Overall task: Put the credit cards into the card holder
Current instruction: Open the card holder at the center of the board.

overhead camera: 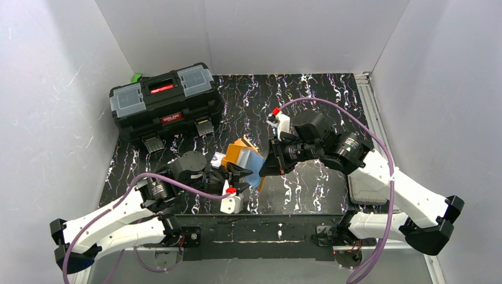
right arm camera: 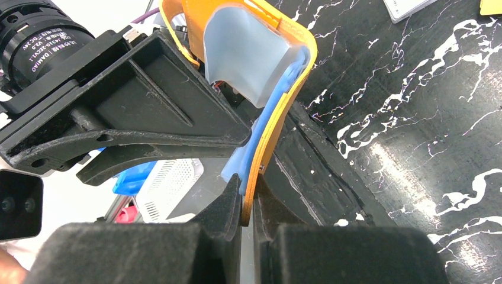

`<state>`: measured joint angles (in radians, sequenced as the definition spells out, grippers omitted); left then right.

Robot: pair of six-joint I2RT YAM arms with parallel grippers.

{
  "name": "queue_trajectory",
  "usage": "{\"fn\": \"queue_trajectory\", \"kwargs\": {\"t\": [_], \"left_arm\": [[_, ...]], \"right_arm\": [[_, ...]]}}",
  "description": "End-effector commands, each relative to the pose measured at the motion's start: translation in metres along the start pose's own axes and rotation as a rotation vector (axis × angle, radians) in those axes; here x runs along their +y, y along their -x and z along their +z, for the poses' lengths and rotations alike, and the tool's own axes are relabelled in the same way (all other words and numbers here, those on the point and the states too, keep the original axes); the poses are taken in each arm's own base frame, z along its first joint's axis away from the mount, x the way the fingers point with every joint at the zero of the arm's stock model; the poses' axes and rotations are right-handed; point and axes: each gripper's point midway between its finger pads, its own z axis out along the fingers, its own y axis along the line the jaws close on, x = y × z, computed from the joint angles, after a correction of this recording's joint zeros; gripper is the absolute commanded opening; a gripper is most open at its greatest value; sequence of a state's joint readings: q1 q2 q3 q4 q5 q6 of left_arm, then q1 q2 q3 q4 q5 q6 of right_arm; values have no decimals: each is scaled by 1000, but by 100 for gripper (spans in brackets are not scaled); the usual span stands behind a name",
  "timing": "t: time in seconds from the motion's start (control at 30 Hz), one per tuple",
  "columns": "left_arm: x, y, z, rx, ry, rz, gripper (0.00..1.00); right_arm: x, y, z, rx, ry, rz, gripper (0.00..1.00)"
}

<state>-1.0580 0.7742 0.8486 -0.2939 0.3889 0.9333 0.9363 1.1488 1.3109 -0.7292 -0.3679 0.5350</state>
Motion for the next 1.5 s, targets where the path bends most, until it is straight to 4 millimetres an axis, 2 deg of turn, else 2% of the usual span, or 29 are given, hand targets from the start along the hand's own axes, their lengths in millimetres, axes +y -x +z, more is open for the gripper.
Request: {"fn": "queue_trajectory", "kwargs": {"t": [0.0,0.3,0.67,0.83,0.93,1.07,1.17,1.23,1.33,1.47], "left_arm": [[18,24,-10,-62,49,43,39],[14,22,-9,-60,34,40,38],[12,18,2,-64,15,14,43],[17,16,0,-37,37,-22,37],[35,11,-4,22,119,-136,33],[64,3,-12,43,250,-410,34],[70,-18,-12,97,267,-600,37],[65,-30,-6,125,249,-648,35],[46,-36,4,115,183,-671,33],[17,-60,16,171,114,-759,39]], "right_arm": [[5,-1,-5,-15,26,-37,1],[9,2,-5,-25,39,-34,1],[13,6,-4,-42,58,-28,1],[7,1,-5,-36,41,-34,1],[3,-4,-5,-40,41,-46,1],[-3,-12,-2,-26,37,-58,1],[-8,-19,3,-1,31,-51,1],[-11,-21,7,10,27,-45,1],[-17,-24,14,20,16,-31,1],[-48,-41,33,96,-85,12,1]]}}
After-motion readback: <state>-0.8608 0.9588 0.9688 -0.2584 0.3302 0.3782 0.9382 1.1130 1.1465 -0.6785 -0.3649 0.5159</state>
